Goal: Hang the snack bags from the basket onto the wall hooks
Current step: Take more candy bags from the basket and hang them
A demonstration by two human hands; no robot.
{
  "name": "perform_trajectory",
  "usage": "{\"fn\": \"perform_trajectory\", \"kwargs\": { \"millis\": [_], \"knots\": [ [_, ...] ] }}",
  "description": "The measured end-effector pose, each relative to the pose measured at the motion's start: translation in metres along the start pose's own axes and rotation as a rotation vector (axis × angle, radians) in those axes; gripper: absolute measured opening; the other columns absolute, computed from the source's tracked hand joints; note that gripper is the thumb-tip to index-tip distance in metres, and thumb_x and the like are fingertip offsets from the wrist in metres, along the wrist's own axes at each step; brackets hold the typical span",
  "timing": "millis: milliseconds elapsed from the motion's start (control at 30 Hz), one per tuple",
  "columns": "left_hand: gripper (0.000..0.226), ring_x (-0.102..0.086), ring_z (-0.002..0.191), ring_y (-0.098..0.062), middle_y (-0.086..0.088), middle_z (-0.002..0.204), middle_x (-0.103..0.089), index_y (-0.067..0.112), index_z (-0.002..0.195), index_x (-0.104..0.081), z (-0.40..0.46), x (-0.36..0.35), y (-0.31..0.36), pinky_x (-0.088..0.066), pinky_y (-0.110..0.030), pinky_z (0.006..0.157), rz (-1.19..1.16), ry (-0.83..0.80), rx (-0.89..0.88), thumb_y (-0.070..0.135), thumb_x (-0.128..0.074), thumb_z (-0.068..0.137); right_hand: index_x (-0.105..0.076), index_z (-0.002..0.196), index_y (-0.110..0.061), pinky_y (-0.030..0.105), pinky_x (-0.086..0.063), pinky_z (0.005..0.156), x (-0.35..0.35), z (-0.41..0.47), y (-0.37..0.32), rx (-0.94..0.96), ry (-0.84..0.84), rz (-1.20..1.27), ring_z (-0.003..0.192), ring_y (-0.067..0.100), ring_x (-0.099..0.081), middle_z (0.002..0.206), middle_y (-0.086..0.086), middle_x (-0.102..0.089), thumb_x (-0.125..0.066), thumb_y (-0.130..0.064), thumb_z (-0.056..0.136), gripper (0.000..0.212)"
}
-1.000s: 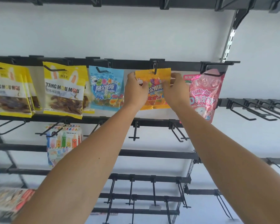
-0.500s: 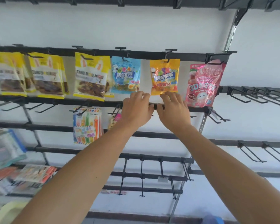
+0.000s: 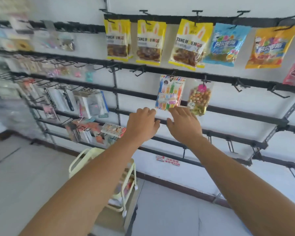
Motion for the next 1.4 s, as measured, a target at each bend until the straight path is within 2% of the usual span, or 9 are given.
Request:
{"fn": "perform_trajectory", "kwargs": {
  "millis": [200, 433, 600, 767, 867, 967, 1100, 1267, 1400],
  "knots": [
    [0.038, -0.06, 0.109, -0.033, -0.009, 0.117, -0.062, 0.014, 0.122, -0.059, -0.047, -0.032, -0.114, -0.052, -0.044, 0.082, 0.008, -0.096, 0.178, 0.04, -0.046, 0.098, -0.043, 0.144, -0.019, 0.043, -0.034, 0.109, -0.083, 0.021, -0.093, 0.13, -0.19, 0.037, 0.136, 0.026, -0.04, 0.148, 0.003, -0.047, -0.042, -0.035, 0.101, 0.046],
    [0.038, -0.057, 0.111, -0.03, -0.007, 0.119, -0.06, 0.016, 0.126, -0.054, -0.072, -0.094, -0.239, -0.05, -0.044, 0.084, 0.037, -0.31, 0.39, 0.04, -0.046, 0.099, -0.044, 0.142, -0.017, 0.044, -0.041, 0.103, -0.21, 0.047, -0.168, 0.173, -0.409, 0.181, 0.129, 0.029, -0.046, 0.142, 0.006, -0.051, -0.042, -0.034, 0.1, 0.045],
    [0.04, -0.056, 0.114, -0.028, -0.006, 0.122, -0.06, 0.017, 0.128, -0.055, -0.091, -0.142, -0.301, -0.048, -0.044, 0.089, 0.02, -0.463, 0.506, 0.043, -0.045, 0.099, -0.037, 0.147, -0.017, 0.044, -0.038, 0.107, -0.287, 0.06, -0.204, 0.19, -0.588, 0.218, 0.135, 0.028, -0.04, 0.149, 0.007, -0.043, -0.039, -0.035, 0.103, 0.048],
    [0.044, -0.055, 0.12, -0.026, -0.006, 0.131, -0.058, 0.018, 0.136, -0.051, -0.099, -0.19, -0.35, -0.047, -0.044, 0.094, -0.085, -0.551, 0.552, 0.044, -0.044, 0.101, -0.035, 0.149, -0.02, 0.042, -0.041, 0.104, -0.341, 0.073, -0.239, 0.161, -0.717, 0.188, 0.135, 0.026, -0.042, 0.149, 0.004, -0.044, -0.04, -0.034, 0.103, 0.049],
    [0.046, -0.055, 0.122, -0.026, -0.005, 0.133, -0.059, 0.017, 0.138, -0.05, -0.099, -0.227, -0.383, -0.048, -0.043, 0.093, -0.169, -0.601, 0.547, 0.043, -0.044, 0.102, -0.035, 0.149, -0.021, 0.045, -0.042, 0.103, -0.381, 0.077, -0.255, 0.117, -0.779, 0.212, 0.134, 0.028, -0.044, 0.148, 0.005, -0.045, -0.043, -0.034, 0.102, 0.05],
    [0.046, -0.057, 0.123, -0.023, -0.004, 0.137, -0.058, 0.015, 0.14, -0.049, -0.097, -0.274, -0.417, -0.048, -0.039, 0.095, -0.361, -0.649, 0.608, 0.042, -0.047, 0.102, -0.036, 0.148, -0.02, 0.046, -0.044, 0.103, -0.423, 0.078, -0.27, 0.02, -0.837, 0.205, 0.132, 0.027, -0.047, 0.146, 0.005, -0.047, -0.045, -0.033, 0.101, 0.049],
    [0.047, -0.057, 0.123, -0.022, -0.007, 0.138, -0.057, 0.011, 0.141, -0.048, -0.102, -0.343, -0.448, -0.045, -0.032, 0.095, -0.535, -0.732, 0.627, 0.037, -0.05, 0.102, -0.04, 0.144, -0.022, 0.046, -0.053, 0.091, -0.483, 0.069, -0.291, -0.173, -0.915, 0.208, 0.124, 0.029, -0.053, 0.141, 0.004, -0.051, -0.046, -0.033, 0.1, 0.045],
    [0.049, -0.051, 0.13, -0.028, -0.012, 0.14, -0.053, 0.008, 0.142, -0.048, -0.112, -0.427, -0.468, -0.044, -0.039, 0.106, -0.554, -0.759, 0.65, 0.028, -0.059, 0.099, -0.039, 0.144, -0.024, 0.049, -0.052, 0.093, -0.566, 0.051, -0.301, -0.272, -0.991, 0.2, 0.127, 0.028, -0.052, 0.142, 0.005, -0.05, -0.047, -0.033, 0.1, 0.046],
    [0.061, -0.047, 0.131, -0.035, -0.018, 0.145, -0.043, 0.005, 0.148, -0.034, -0.127, -0.487, -0.476, -0.043, -0.045, 0.107, -0.478, -0.862, 0.664, 0.026, -0.061, 0.097, -0.037, 0.146, -0.022, 0.05, -0.05, 0.096, -0.629, 0.037, -0.299, -0.335, -1.007, 0.218, 0.135, 0.028, -0.041, 0.146, 0.004, -0.043, -0.052, -0.034, 0.098, 0.051]
  ]
}}
Point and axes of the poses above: each hand's wrist, its own z-axis towards the middle knuckle, its own x-axis out of the back of the hand, y = z × x, the point moved 1 cm from there along z, towards the middle knuckle
